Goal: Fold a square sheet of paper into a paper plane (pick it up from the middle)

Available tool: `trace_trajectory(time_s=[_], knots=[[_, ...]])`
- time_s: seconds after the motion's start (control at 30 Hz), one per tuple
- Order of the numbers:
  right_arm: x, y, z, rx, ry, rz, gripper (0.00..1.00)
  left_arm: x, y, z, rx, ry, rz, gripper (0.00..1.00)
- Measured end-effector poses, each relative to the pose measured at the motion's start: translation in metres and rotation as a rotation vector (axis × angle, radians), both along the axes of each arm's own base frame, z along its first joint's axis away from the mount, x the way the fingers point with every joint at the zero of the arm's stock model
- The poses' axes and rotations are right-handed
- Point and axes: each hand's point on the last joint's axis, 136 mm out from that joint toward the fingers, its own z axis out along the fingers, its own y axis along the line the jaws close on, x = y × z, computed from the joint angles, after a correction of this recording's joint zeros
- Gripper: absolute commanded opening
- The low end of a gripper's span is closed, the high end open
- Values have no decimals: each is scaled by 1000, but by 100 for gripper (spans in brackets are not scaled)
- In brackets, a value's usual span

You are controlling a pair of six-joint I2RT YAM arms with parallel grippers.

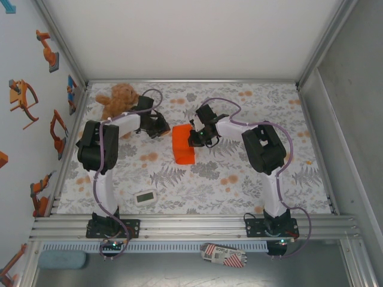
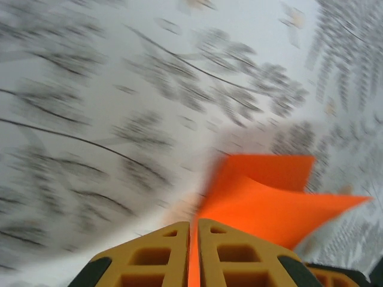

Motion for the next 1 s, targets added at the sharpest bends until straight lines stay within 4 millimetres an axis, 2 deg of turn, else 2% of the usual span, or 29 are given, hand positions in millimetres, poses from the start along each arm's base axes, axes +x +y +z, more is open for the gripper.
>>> trace_trajectory(time_s=[0.13,0.23,0.37,0.67,0.8,0.9,1.0], knots=[[0,0,0,0,0,0,0,-12,-32,7,-20,-20,-63,12],[-1,0,-1,0,1,0,0,-8,-38,-3,-20,-4,-65,12],[0,0,-1,3,-5,0,0,6,-31,-21,-11,22,-38,12],[1,-1,-1,-1,-18,-4,0,37,-5,-22,0,41,26,11],[2,-1,-1,-2,-21,-6,0,49,17,-20,31,32,67,11],[2,-1,-1,-2,-21,-6,0,49,30,-14,49,24,93,12],[2,-1,-1,-2,-21,-6,0,30,30,4,43,9,89,12]])
